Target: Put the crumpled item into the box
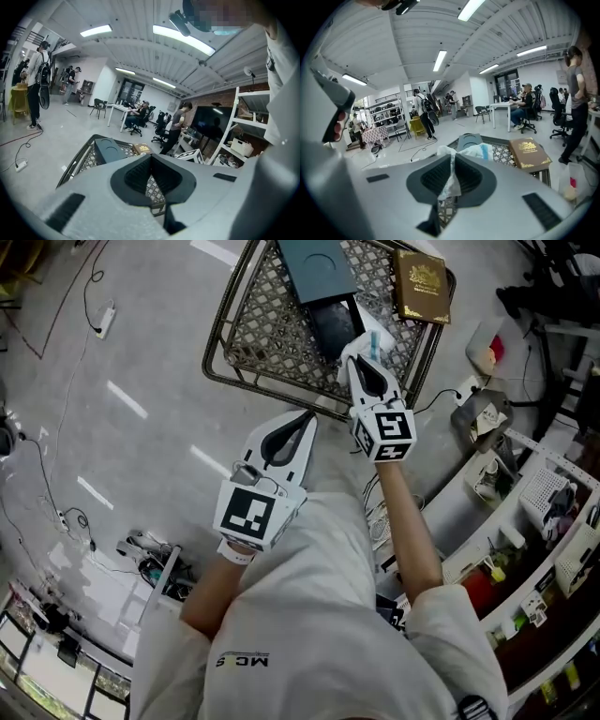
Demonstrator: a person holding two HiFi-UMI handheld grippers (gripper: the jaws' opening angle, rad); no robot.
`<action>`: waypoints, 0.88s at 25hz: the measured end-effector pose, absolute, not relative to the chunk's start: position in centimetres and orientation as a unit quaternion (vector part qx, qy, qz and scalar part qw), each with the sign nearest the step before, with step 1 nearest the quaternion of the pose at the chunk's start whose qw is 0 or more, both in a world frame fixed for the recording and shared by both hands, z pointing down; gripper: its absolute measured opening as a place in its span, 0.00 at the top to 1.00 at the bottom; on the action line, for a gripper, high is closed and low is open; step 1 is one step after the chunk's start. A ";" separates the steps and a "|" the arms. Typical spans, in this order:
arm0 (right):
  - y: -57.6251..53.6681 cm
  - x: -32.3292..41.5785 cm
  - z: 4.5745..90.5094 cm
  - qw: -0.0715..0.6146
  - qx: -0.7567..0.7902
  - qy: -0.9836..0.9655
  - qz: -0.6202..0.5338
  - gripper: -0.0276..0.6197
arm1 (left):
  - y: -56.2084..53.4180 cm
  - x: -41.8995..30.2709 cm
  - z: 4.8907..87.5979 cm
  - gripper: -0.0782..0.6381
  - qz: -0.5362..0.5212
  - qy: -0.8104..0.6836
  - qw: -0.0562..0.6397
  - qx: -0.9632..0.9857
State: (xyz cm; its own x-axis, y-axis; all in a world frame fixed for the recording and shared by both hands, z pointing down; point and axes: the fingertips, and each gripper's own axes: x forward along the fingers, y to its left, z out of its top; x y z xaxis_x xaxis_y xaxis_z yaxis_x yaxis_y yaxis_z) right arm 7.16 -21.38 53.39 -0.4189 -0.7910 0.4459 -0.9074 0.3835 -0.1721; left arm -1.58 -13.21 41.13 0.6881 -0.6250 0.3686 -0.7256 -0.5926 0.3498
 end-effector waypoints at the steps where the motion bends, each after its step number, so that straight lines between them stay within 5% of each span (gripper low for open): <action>1: -22.2 7.2 54.3 0.148 0.519 -0.817 0.202 0.90 | -13.5 -1.6 41.5 0.86 0.106 -0.383 0.244 0.885; 20: -28.6 7.1 70.0 0.281 0.495 -0.775 0.273 0.88 | -17.1 -0.9 44.7 0.86 0.128 -0.391 0.274 0.869; 22: -28.6 7.0 70.5 0.291 0.492 -0.773 0.274 0.82 | -16.8 -0.8 45.1 0.86 0.134 -0.388 0.273 0.870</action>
